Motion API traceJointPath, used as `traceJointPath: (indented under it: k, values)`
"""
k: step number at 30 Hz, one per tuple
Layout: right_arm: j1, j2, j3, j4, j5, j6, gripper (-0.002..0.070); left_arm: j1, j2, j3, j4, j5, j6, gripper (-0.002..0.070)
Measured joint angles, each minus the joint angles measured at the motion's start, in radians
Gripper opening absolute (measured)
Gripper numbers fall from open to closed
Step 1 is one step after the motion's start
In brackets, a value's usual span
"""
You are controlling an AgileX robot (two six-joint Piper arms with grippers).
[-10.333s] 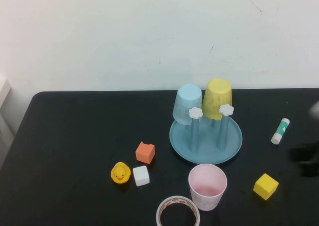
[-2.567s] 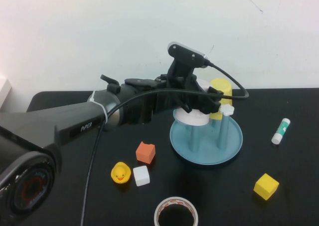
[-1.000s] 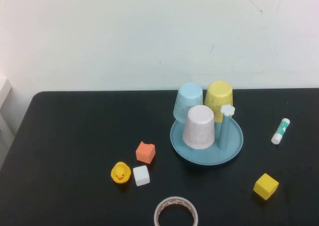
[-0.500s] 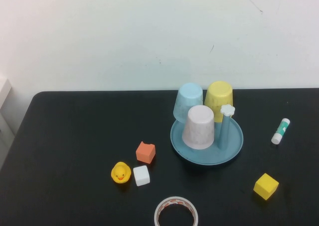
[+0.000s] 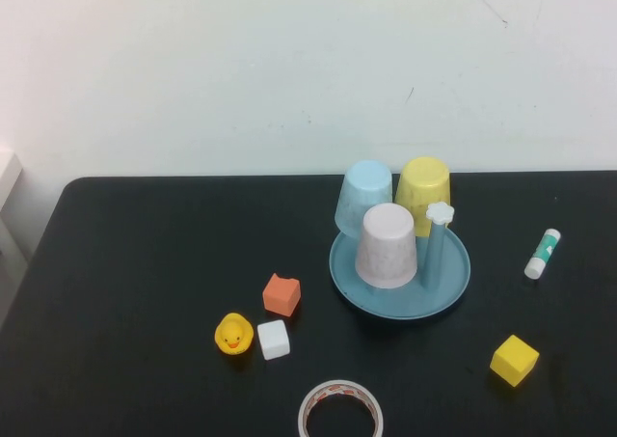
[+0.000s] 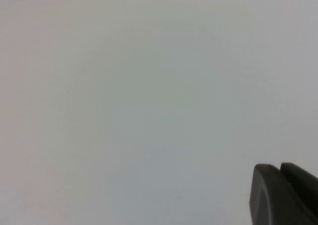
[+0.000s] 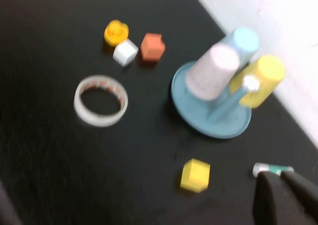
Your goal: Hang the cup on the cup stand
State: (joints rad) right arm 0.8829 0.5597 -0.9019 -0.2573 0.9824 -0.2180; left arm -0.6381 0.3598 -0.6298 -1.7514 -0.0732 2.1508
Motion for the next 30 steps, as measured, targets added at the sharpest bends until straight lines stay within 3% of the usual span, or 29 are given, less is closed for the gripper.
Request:
traceJointPath:
  k: [9, 25, 30]
  values:
    - [0.000, -0.001, 0.000, 0.002, 0.118, 0.007, -0.0001, 0.000, -0.016, 0.137, 0.011, 0.073, -0.034, 0.0000]
    - [0.000, -0.001, 0.000, 0.002, 0.124, 0.011, -0.0001, 0.000, -0.016, 0.148, 0.011, 0.083, -0.043, 0.0000]
    - [0.000, -0.001, 0.000, 0.002, 0.125, 0.011, -0.0001, 0.037, -0.052, 0.159, 0.011, -0.005, -0.035, 0.0000]
